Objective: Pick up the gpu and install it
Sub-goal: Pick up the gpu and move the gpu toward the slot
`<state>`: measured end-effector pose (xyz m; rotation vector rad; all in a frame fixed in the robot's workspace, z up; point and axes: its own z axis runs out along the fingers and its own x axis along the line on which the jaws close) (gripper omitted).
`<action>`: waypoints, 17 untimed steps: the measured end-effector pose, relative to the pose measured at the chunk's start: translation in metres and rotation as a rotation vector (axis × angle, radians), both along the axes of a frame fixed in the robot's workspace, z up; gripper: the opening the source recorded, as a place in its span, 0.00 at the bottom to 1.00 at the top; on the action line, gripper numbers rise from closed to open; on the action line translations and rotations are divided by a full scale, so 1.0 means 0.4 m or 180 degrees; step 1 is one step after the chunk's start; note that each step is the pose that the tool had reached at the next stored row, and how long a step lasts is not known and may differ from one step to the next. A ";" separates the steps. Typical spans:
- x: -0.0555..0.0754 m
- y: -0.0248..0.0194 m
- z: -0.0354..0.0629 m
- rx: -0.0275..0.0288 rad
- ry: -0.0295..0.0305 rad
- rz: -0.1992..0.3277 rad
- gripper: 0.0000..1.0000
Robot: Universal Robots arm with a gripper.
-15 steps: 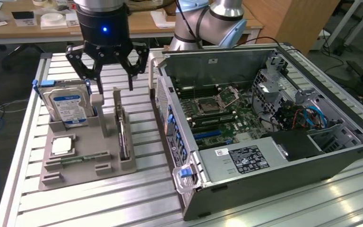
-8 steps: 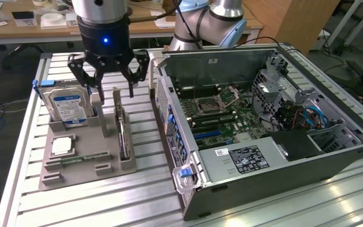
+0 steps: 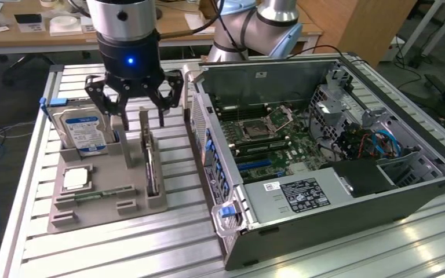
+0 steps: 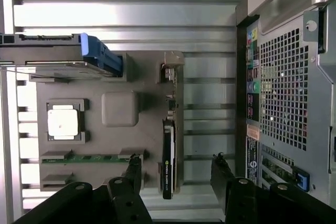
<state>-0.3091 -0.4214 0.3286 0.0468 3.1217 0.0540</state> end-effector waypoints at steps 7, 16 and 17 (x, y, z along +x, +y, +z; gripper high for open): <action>-0.002 0.000 -0.032 0.0000 0.0003 0.0001 0.65; -0.007 -0.001 -0.073 -0.0002 0.0003 0.0001 0.65; -0.007 -0.001 -0.077 -0.0002 0.0003 0.0001 0.65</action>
